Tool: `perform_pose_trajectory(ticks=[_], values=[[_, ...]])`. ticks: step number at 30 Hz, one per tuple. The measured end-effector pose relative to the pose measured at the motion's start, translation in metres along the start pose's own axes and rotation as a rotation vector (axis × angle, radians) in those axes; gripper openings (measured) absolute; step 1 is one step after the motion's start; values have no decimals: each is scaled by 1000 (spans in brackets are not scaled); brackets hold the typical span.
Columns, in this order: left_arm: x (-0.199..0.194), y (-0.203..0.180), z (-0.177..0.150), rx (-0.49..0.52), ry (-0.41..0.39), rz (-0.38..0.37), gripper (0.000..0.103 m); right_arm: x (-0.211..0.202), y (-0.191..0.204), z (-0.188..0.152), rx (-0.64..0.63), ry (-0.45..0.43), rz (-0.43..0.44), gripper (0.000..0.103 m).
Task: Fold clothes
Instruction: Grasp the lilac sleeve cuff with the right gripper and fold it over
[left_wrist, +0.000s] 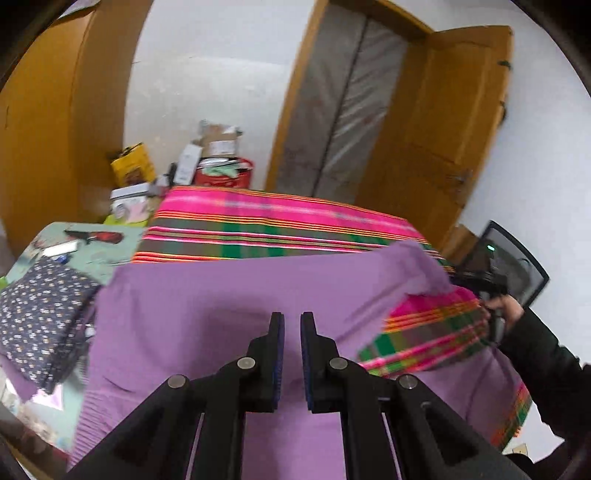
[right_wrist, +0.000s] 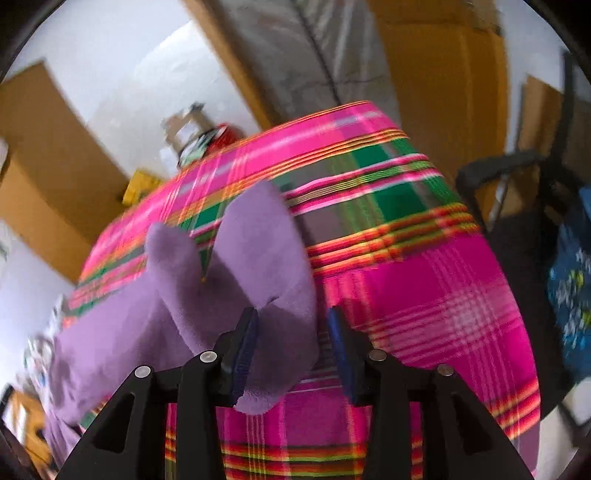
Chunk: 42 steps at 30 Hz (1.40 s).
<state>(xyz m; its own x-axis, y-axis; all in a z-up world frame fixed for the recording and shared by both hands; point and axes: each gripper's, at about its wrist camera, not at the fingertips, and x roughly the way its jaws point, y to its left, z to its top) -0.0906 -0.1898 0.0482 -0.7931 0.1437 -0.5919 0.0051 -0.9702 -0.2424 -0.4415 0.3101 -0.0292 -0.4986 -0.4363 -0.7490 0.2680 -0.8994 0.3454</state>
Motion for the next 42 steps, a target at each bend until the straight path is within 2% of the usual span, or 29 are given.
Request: perform_pose_trajectory(ticks=[1, 4, 7, 12, 15, 17, 18, 21, 25, 28, 31, 38, 39, 40, 41, 42], values=[[1, -7, -4, 10, -2, 0, 9, 0, 3, -1, -6, 5, 5, 7], [4, -21, -18, 14, 3, -7, 9, -18, 21, -4, -50, -46, 40, 7], [9, -29, -33, 2, 23, -10, 9, -50, 57, -14, -148, -122, 93, 7], [20, -32, -50, -55, 63, -26, 9, -84, 141, -52, -397, -120, 242, 10], [25, -31, -55, -69, 78, -30, 9, -80, 176, -90, -531, 16, 346, 17], [27, -31, -59, -75, 86, -32, 9, -79, 186, -114, -598, 75, 375, 34], [28, -31, -61, -78, 91, -33, 9, -80, 187, -122, -613, 89, 377, 37], [32, -30, -66, -88, 104, -37, 9, -87, 173, -126, -588, 67, 366, 38], [37, -29, -72, -101, 122, -41, 9, -82, 139, -106, -384, 30, 311, 39], [40, -29, -74, -108, 131, -54, 9, -71, 120, -97, -307, 18, 267, 39], [43, -29, -77, -107, 142, -62, 9, -55, 103, -92, -241, 75, 290, 40], [47, -32, -82, -103, 164, -67, 9, -45, 115, -111, -318, 174, 389, 38], [47, -32, -82, -102, 165, -67, 9, -43, 117, -113, -328, 183, 383, 33], [47, -33, -82, -102, 165, -68, 9, -43, 117, -113, -333, 184, 376, 12], [47, -34, -82, -102, 165, -69, 9, -44, 118, -112, -336, 183, 369, 5], [47, -34, -82, -102, 166, -69, 9, -49, 116, -109, -340, 167, 361, 5]])
